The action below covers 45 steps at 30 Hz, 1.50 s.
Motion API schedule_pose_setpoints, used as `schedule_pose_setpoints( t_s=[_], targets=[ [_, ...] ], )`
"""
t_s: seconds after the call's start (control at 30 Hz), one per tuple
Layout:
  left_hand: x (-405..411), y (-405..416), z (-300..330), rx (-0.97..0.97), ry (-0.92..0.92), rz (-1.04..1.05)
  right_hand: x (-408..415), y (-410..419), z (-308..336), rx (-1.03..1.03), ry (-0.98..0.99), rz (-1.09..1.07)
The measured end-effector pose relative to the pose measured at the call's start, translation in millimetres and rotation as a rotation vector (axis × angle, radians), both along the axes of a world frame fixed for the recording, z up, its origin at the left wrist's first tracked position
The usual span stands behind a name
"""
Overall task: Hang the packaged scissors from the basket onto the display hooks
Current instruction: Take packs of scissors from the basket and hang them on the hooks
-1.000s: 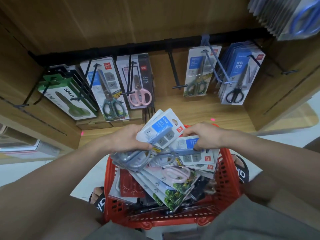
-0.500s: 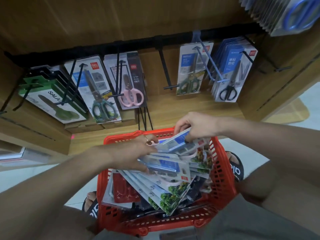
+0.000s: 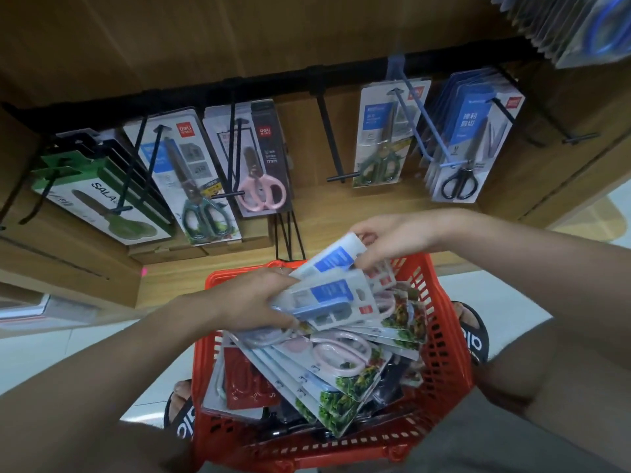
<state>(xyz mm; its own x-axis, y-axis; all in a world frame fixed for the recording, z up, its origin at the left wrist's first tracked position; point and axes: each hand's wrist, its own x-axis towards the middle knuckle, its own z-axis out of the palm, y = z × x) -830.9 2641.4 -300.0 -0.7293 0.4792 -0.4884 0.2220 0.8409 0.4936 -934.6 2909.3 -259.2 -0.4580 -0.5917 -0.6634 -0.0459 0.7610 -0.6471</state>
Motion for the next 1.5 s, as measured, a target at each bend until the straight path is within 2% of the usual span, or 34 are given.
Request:
schedule_pose_setpoints(
  t_s=[0.17,0.3,0.37,0.5,0.63,0.83,1.07,1.23,1.5],
  targets=[
    [5,-25,9,0.231,-0.103,0.324,-8,18,4,-0.176,-0.079,-0.446],
    [19,-30,16,0.426,-0.308,0.414,10,16,-8,-0.185,-0.179,-0.562],
    [24,-28,19,0.496,-0.399,0.446,20,12,-16,-0.253,-0.263,-0.709],
    [29,-26,18,0.591,-0.453,0.57,34,2,-24,-0.367,-0.443,-0.954],
    [25,-19,24,0.798,-0.536,0.671,48,-10,-28,-0.432,-0.559,-0.929],
    [17,-18,26,0.926,-0.553,0.769,47,-13,-30,-0.498,-0.467,-1.003],
    [6,-27,28,0.796,-0.432,0.892,44,6,-21,-0.37,-0.145,-0.93],
    [2,-31,32,0.716,-0.35,0.907,41,17,-16,-0.391,-0.053,-0.848],
    [2,-30,27,0.648,-0.315,0.976,41,22,-14,-0.415,0.054,-0.723]
  ],
)
